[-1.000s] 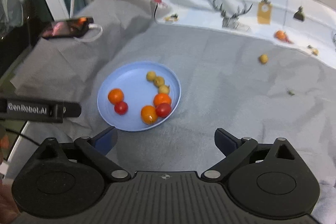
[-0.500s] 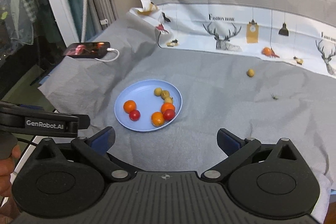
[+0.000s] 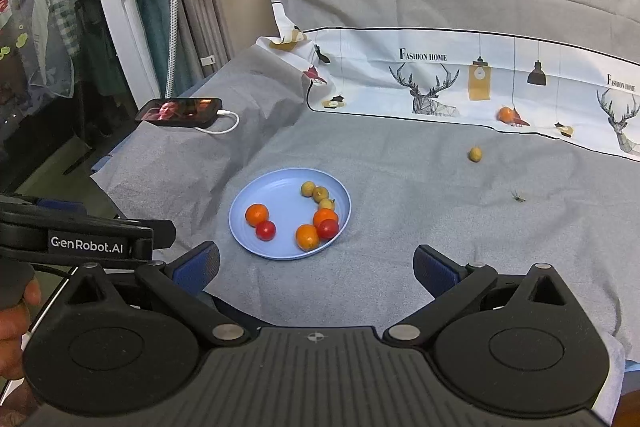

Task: Organize fruits
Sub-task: 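Withdraw both open tools from the plate, then grasp the loose yellow fruit with the left tool while the right grasps a bagged mandarin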

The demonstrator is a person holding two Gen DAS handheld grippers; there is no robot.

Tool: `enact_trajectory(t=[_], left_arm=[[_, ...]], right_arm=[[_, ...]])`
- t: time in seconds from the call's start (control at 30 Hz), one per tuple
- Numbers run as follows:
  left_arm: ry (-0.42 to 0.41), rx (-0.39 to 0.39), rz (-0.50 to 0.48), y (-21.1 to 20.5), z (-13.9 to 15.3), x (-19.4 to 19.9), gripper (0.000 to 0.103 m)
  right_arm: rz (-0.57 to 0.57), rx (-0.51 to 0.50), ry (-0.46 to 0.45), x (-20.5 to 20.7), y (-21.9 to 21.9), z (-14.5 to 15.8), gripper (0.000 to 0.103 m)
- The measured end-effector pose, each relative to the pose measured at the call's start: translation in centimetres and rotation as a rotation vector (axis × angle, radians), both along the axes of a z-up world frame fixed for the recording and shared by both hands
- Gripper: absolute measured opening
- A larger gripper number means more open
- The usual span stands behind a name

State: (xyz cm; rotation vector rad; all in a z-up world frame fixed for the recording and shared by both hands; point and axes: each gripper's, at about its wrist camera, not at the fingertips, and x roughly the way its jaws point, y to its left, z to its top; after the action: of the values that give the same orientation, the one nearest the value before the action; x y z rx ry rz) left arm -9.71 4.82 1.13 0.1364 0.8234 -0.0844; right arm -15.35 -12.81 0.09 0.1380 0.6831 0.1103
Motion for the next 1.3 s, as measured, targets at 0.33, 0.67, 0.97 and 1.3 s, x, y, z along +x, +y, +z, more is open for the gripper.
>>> enact_trajectory(t=[0.33, 0.67, 0.97, 1.3], left_arm=[[0.014, 0.003, -0.004, -0.1, -0.2, 0.3, 0.103], [0.043, 0.012, -0.009, -0.3, -1.0, 1.1, 0.103], [0.091, 0.026, -0.010, -0.7, -2.2, 2.3, 0.103], [0.179, 0.081, -0.008, -2.3, -4.4, 5.2, 0.103]], right_arm=[[-0.001, 0.005, 0.015, 0.2, 0.0, -0.3, 0.102], [-0.008, 0.020, 0.045, 1.0, -0.3, -1.0, 0.102], [-0.019, 0.046, 0.084, 1.9, -0.9, -2.1, 0.102], [-0.178, 0.123, 0.136, 3.9, -5.3, -5.2, 0.102]])
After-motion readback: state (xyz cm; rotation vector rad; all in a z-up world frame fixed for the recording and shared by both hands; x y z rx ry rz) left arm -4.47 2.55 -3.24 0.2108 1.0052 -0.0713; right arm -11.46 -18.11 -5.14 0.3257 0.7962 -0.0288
